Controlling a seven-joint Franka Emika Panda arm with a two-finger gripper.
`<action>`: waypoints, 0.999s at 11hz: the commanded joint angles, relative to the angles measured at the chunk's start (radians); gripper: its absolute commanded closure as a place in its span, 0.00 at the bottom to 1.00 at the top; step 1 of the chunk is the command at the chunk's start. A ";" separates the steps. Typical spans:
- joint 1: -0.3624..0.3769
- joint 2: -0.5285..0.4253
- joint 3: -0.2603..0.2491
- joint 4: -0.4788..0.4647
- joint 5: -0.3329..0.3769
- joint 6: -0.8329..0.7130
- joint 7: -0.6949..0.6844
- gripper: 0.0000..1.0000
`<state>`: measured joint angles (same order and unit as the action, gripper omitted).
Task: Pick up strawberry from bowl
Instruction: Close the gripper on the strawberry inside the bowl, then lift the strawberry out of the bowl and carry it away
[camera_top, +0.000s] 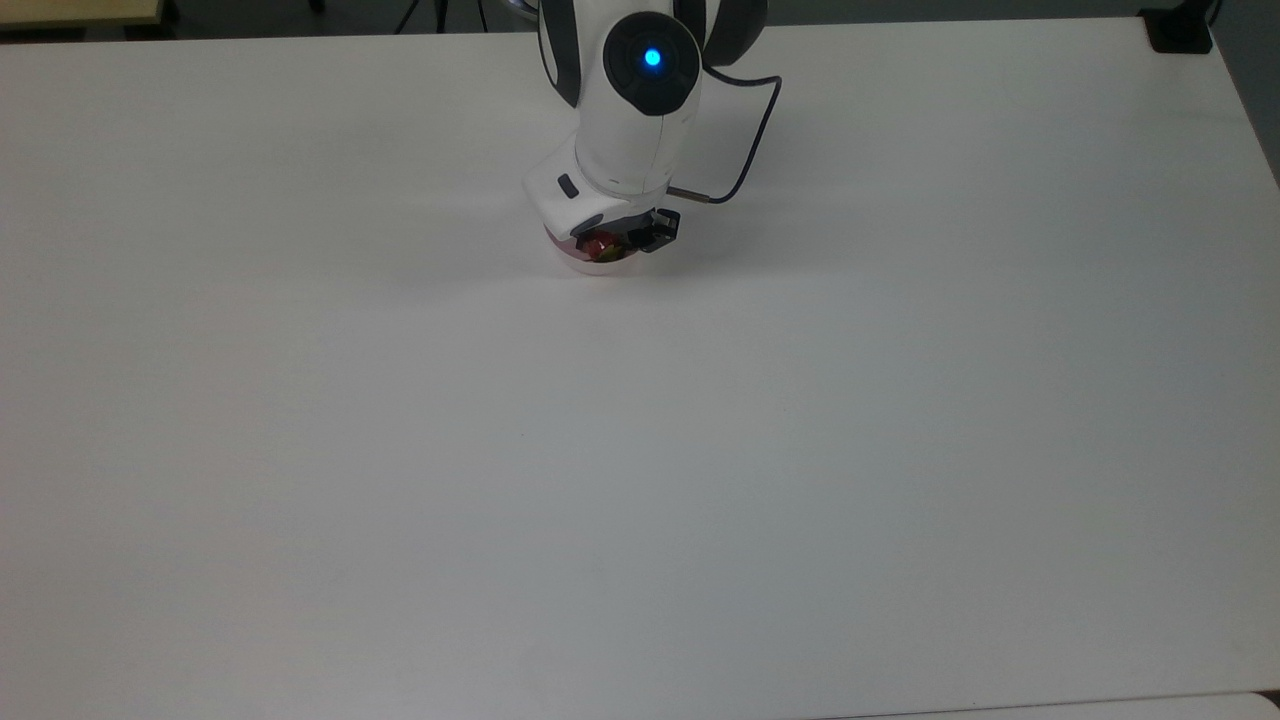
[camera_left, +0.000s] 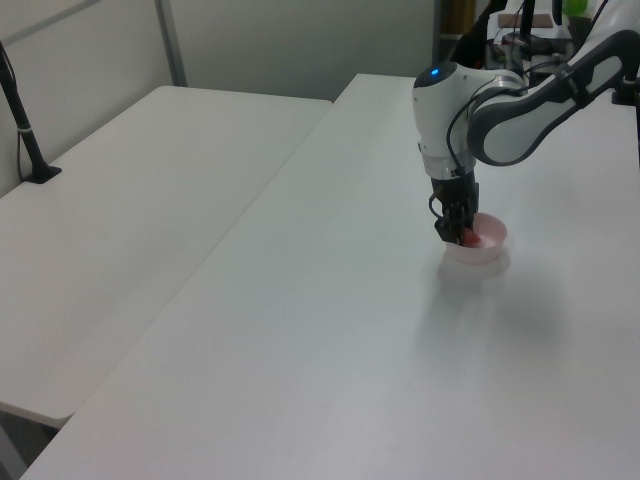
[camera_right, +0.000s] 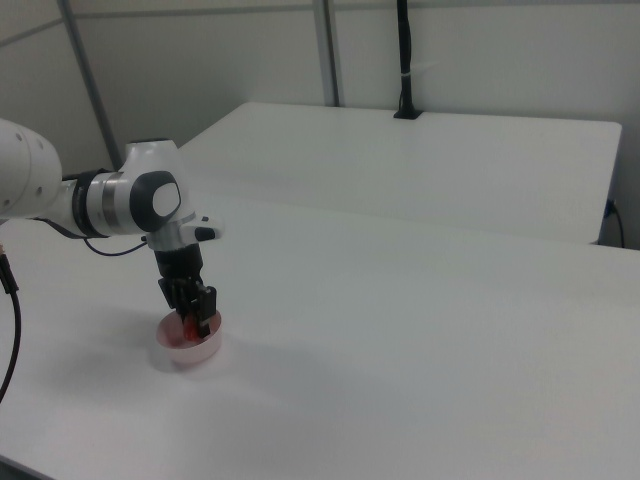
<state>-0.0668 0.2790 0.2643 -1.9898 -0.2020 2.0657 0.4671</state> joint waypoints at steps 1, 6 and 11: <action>-0.002 -0.069 0.009 -0.004 -0.007 -0.050 -0.019 0.57; -0.034 -0.131 0.007 0.044 -0.002 -0.142 -0.100 0.57; -0.240 -0.258 -0.090 -0.021 0.043 -0.231 -0.568 0.55</action>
<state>-0.2501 0.0560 0.2525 -1.9317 -0.1787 1.7959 0.0595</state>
